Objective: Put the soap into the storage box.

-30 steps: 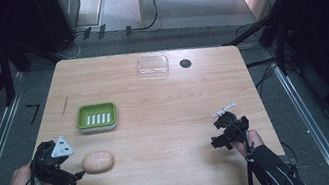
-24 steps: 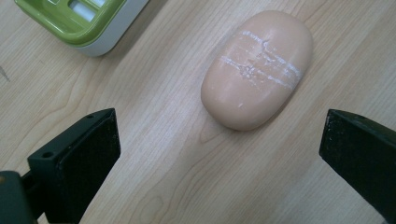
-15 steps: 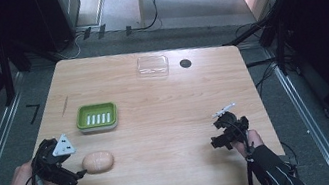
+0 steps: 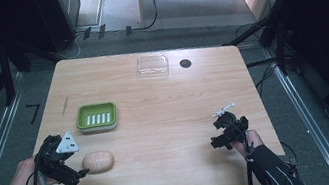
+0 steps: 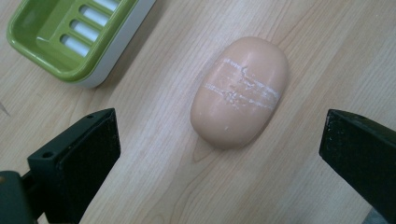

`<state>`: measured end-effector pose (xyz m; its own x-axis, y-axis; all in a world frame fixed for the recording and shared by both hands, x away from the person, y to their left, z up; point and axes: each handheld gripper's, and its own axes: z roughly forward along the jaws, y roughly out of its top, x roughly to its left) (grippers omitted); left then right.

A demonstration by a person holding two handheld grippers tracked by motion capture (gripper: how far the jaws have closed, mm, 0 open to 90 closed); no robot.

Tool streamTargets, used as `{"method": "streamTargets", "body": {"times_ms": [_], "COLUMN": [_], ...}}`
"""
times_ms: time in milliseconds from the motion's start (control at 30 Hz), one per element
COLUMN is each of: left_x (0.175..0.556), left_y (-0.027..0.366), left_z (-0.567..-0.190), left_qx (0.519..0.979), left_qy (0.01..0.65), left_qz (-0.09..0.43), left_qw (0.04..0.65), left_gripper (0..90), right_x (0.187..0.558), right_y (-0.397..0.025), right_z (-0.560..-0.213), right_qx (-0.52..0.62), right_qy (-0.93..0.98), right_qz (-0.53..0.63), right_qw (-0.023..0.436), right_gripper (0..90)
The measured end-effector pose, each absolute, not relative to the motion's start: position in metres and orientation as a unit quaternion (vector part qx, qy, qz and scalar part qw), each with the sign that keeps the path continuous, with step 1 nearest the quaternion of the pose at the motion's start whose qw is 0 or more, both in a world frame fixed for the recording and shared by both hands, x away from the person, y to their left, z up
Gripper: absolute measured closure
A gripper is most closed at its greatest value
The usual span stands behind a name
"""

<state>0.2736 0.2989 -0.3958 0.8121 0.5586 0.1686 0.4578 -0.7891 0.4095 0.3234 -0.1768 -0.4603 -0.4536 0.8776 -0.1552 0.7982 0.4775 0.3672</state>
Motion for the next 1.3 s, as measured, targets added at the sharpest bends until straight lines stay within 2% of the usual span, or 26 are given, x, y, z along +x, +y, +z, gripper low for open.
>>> {"method": "streamTargets", "body": {"times_ms": [1300], "left_x": [0.301], "left_y": [0.275], "left_z": [-0.403], "left_qx": [0.966], "left_qy": [0.188], "left_qz": [0.108], "left_qw": [0.140], "left_gripper": [0.0], "right_x": [0.323], "right_y": [-0.178], "right_z": [-0.459], "right_qx": [0.493], "right_qy": [0.845], "right_qz": [0.123], "right_qw": [0.166], "right_gripper": [14.3]}}
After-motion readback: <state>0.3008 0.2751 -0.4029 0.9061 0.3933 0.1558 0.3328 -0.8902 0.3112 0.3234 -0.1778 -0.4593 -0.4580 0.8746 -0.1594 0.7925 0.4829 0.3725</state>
